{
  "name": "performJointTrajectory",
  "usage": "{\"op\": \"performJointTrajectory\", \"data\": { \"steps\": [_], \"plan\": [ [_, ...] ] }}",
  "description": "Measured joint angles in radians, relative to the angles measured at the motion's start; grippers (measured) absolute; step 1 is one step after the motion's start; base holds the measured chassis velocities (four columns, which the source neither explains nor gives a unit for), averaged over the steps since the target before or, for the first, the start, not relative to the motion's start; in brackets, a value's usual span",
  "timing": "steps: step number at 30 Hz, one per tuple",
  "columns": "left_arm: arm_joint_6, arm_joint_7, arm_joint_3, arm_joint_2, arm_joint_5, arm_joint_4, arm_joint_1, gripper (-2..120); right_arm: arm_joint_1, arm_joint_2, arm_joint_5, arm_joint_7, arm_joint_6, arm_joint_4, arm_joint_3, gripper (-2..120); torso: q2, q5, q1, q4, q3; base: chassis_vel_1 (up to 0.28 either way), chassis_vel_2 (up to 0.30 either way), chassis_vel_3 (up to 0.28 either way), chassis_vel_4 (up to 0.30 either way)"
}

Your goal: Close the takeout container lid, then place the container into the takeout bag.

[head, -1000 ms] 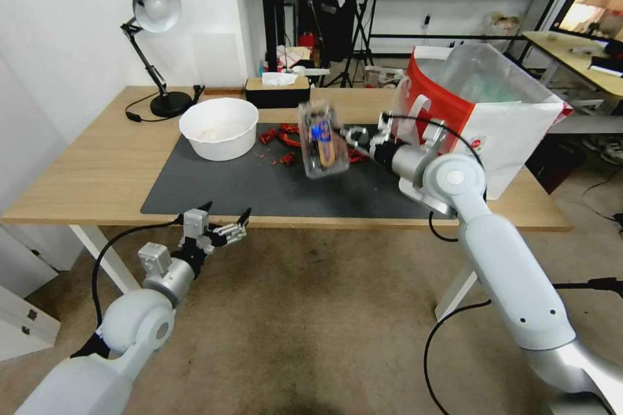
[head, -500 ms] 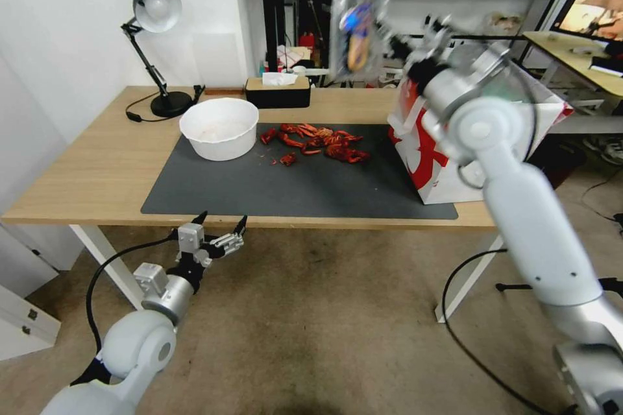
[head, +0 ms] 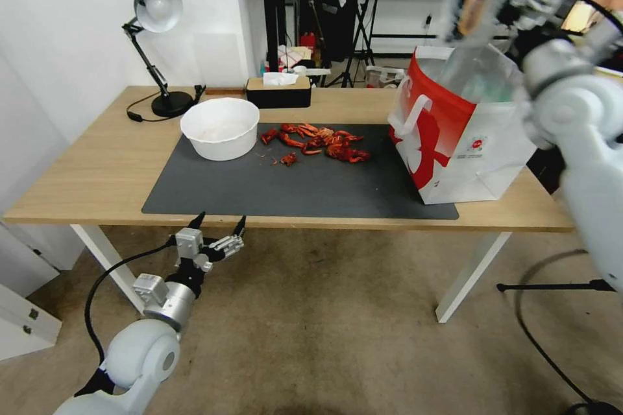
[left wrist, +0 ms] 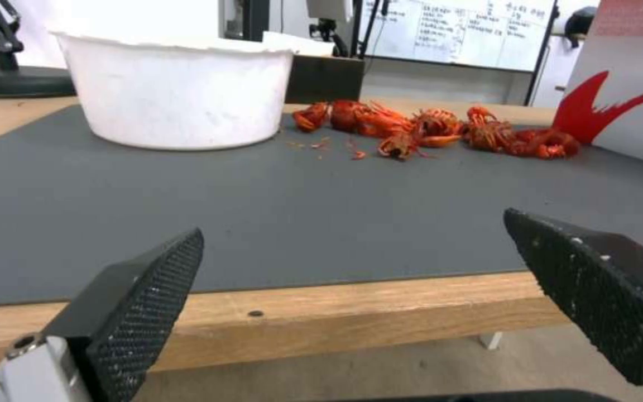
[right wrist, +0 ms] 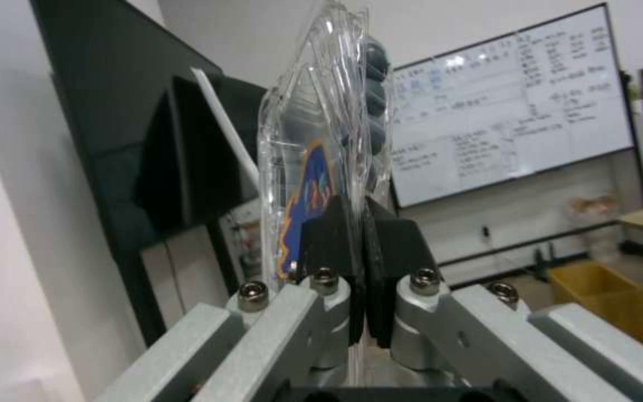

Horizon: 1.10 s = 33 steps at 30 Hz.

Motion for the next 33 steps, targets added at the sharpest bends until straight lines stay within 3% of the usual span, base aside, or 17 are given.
{"op": "performJointTrajectory", "data": {
  "steps": [12, 24, 25, 33],
  "plan": [
    [-0.007, 0.0, 0.005, -0.023, 0.017, -0.011, 0.013, 100, -0.133, -0.014, 0.057, 0.052, -0.016, 0.069, 0.052, 1, 0.0, -0.0003, 0.0, 0.0003, 0.0, 0.0, 0.0, 0.0, 0.0],
    [-0.018, 0.001, 0.002, -0.046, 0.034, -0.016, 0.031, 100, -0.165, -0.014, 0.072, 0.061, -0.028, 0.078, 0.063, 49, 0.0, -0.0002, 0.0, 0.0003, 0.0, 0.0, 0.0, 0.0, 0.0],
    [-0.018, 0.001, 0.002, -0.046, 0.034, -0.016, 0.031, 100, -0.165, -0.014, 0.072, 0.061, -0.028, 0.078, 0.063, 49, 0.0, -0.0002, 0.0, 0.0003, 0.0, 0.0, 0.0, 0.0, 0.0],
    [-0.024, 0.0, 0.0, -0.057, 0.035, -0.013, 0.027, 100, -0.229, -0.061, -0.056, -0.106, 0.037, 0.147, 0.063, 82, 0.0, -0.0004, 0.0, 0.0003, 0.0, 0.0, 0.0, 0.0, 0.0]
  ]
}}
